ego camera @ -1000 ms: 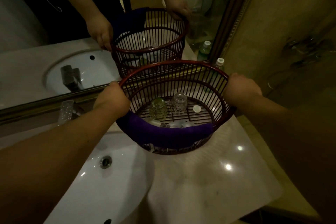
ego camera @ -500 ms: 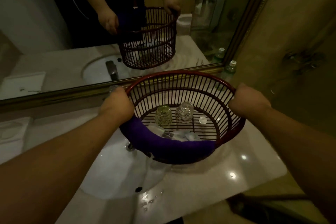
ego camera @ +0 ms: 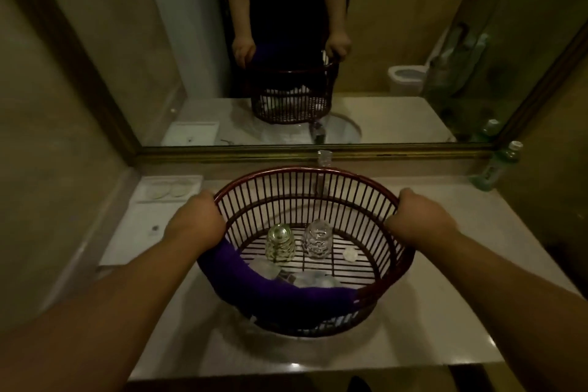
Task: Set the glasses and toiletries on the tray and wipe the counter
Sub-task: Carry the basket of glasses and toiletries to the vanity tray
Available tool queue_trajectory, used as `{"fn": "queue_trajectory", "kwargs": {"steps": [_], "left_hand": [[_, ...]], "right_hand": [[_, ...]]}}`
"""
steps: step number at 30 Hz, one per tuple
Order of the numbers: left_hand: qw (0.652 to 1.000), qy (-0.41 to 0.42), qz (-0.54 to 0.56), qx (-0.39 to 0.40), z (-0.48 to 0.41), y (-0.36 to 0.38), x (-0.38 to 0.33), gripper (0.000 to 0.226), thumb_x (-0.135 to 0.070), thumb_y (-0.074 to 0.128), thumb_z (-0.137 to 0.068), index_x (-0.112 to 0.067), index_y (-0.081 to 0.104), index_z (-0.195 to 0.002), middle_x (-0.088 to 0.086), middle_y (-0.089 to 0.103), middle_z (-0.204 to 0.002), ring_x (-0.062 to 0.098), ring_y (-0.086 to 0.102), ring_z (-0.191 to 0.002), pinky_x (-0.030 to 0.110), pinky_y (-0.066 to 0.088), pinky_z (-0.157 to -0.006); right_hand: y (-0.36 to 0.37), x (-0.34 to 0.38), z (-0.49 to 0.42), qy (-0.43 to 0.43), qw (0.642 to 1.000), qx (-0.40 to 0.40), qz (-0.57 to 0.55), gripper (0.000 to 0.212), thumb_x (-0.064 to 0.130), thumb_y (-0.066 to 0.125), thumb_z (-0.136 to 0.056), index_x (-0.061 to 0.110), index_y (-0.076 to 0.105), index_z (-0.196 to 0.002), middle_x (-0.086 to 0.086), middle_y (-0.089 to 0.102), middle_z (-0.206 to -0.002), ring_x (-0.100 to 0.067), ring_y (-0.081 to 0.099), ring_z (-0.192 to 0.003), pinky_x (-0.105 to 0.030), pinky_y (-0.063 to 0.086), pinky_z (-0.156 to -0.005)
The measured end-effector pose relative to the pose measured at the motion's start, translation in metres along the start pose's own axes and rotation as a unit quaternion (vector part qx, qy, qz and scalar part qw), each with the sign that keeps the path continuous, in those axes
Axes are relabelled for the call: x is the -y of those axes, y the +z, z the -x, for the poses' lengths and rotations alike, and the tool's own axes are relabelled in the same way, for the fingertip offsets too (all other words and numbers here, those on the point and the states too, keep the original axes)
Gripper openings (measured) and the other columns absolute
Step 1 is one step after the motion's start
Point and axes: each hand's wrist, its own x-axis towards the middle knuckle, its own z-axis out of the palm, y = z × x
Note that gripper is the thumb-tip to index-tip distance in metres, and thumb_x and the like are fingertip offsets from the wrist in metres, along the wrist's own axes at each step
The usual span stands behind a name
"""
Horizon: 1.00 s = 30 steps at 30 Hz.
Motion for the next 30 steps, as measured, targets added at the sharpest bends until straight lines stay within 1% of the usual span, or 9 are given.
{"fn": "queue_trajectory", "kwargs": {"steps": [3, 6, 9, 10, 14, 18, 22, 26, 30], "left_hand": [[1.000, -0.006, 0.006, -0.015, 0.001, -0.011, 0.060, 0.007, -0.012, 0.053, -0.096, -0.005, 0.051, -0.097, 0.018, 0.062, -0.103, 0.034, 0.062, -0.089, 0.044, 0.054, -0.080], [0.999, -0.026, -0.017, -0.039, 0.004, -0.020, 0.114, 0.011, -0.016, 0.054, -0.097, -0.012, 0.045, -0.091, 0.018, 0.060, -0.100, 0.032, 0.059, -0.082, 0.039, 0.049, -0.070], [0.996, -0.057, -0.040, -0.060, 0.005, -0.028, 0.161, 0.007, -0.014, 0.054, -0.096, -0.012, 0.047, -0.095, 0.017, 0.062, -0.102, 0.031, 0.059, -0.081, 0.040, 0.051, -0.071], [0.995, -0.068, -0.048, -0.061, 0.006, -0.031, 0.176, 0.006, -0.013, 0.055, -0.096, -0.010, 0.050, -0.098, 0.018, 0.062, -0.103, 0.031, 0.060, -0.082, 0.040, 0.052, -0.071], [0.992, -0.102, -0.062, -0.045, 0.008, -0.040, 0.223, 0.014, -0.010, 0.058, -0.093, -0.007, 0.054, -0.106, 0.018, 0.062, -0.107, 0.033, 0.063, -0.088, 0.043, 0.055, -0.078], [0.989, -0.116, -0.079, -0.036, 0.012, -0.045, 0.252, 0.018, -0.007, 0.055, -0.093, -0.005, 0.050, -0.110, 0.019, 0.059, -0.110, 0.029, 0.058, -0.085, 0.037, 0.046, -0.069], [0.987, -0.123, -0.092, -0.042, 0.020, -0.054, 0.279, 0.020, -0.009, 0.056, -0.093, -0.006, 0.050, -0.111, 0.017, 0.059, -0.107, 0.029, 0.058, -0.085, 0.039, 0.049, -0.070], [0.987, -0.120, -0.100, -0.044, 0.023, -0.062, 0.304, 0.015, -0.011, 0.057, -0.092, -0.009, 0.049, -0.104, 0.011, 0.055, -0.092, 0.022, 0.051, -0.071, 0.035, 0.044, -0.061], [0.985, -0.130, -0.103, -0.040, 0.025, -0.062, 0.325, 0.015, -0.011, 0.058, -0.091, -0.010, 0.045, -0.099, 0.016, 0.060, -0.099, 0.028, 0.058, -0.075, 0.038, 0.050, -0.062]], "right_hand": [[0.018, 0.048, 0.016, -0.028, 0.999, 0.017, -0.012, 0.035, 0.040, 0.066, -0.081, 0.021, 0.050, -0.106, 0.003, 0.054, -0.081, -0.023, 0.059, -0.078, -0.036, 0.053, -0.067], [0.036, 0.094, 0.032, -0.046, 0.998, 0.049, -0.016, 0.033, 0.031, 0.064, -0.081, 0.021, 0.046, -0.107, 0.000, 0.059, -0.085, -0.023, 0.062, -0.077, -0.040, 0.059, -0.070], [0.058, 0.134, 0.048, -0.065, 0.997, 0.044, -0.012, 0.036, 0.028, 0.066, -0.083, 0.020, 0.046, -0.112, 0.001, 0.060, -0.080, -0.016, 0.060, -0.068, -0.033, 0.052, -0.054], [0.065, 0.147, 0.054, -0.072, 0.996, 0.046, -0.014, 0.036, 0.027, 0.066, -0.083, 0.019, 0.047, -0.113, 0.001, 0.060, -0.080, -0.016, 0.060, -0.067, -0.033, 0.052, -0.054], [0.087, 0.189, 0.075, -0.098, 0.990, 0.093, -0.040, 0.035, 0.025, 0.062, -0.082, 0.015, 0.047, -0.111, -0.005, 0.066, -0.091, -0.026, 0.067, -0.084, -0.044, 0.061, -0.077], [0.103, 0.215, 0.095, -0.096, 0.989, 0.098, -0.057, 0.036, 0.026, 0.060, -0.080, 0.016, 0.042, -0.109, -0.004, 0.064, -0.088, -0.028, 0.066, -0.081, -0.046, 0.060, -0.077], [0.117, 0.230, 0.115, -0.104, 0.988, 0.100, -0.061, 0.034, 0.029, 0.057, -0.077, 0.017, 0.041, -0.104, -0.003, 0.063, -0.084, -0.027, 0.065, -0.077, -0.047, 0.060, -0.076], [0.128, 0.243, 0.131, -0.110, 0.985, 0.116, -0.068, 0.031, 0.026, 0.058, -0.079, 0.017, 0.040, -0.104, -0.004, 0.063, -0.088, -0.026, 0.064, -0.078, -0.041, 0.059, -0.070], [0.139, 0.262, 0.143, -0.105, 0.985, 0.121, -0.065, 0.033, 0.025, 0.059, -0.081, 0.016, 0.040, -0.106, -0.002, 0.060, -0.088, -0.025, 0.059, -0.075, -0.032, 0.043, -0.055]]}}
